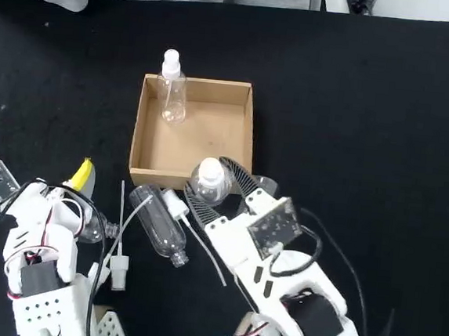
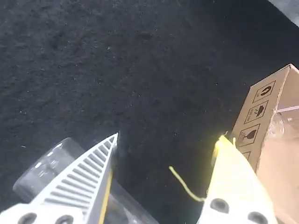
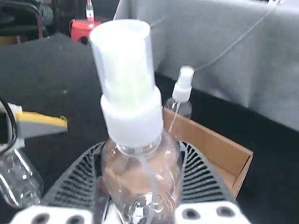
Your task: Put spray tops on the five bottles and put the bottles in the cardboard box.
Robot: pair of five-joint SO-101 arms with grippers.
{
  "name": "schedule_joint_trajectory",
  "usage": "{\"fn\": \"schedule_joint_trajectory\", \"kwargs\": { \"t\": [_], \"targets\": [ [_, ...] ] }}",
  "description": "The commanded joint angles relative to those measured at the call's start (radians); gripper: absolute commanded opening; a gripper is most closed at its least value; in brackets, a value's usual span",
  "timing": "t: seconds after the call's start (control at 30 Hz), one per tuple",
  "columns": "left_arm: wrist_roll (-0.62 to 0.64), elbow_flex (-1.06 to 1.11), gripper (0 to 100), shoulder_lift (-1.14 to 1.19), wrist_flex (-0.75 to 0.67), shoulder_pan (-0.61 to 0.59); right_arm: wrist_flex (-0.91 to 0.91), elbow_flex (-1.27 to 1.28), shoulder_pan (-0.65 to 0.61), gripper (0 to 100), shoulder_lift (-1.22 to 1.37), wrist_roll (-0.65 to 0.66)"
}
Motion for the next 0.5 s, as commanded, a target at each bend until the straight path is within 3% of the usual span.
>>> {"fn": "schedule_joint_trajectory", "kwargs": {
  "t": [0.0,0.47],
  "targets": [
    [-0.009,0.027,30,-0.011,-0.026,0.015,-0.029,-0.110,0.020,4.7,-0.094,0.011],
    [-0.009,0.027,30,-0.011,-0.029,0.015,-0.219,-0.271,0.018,4.8,0.400,0.002]
  ]
}}
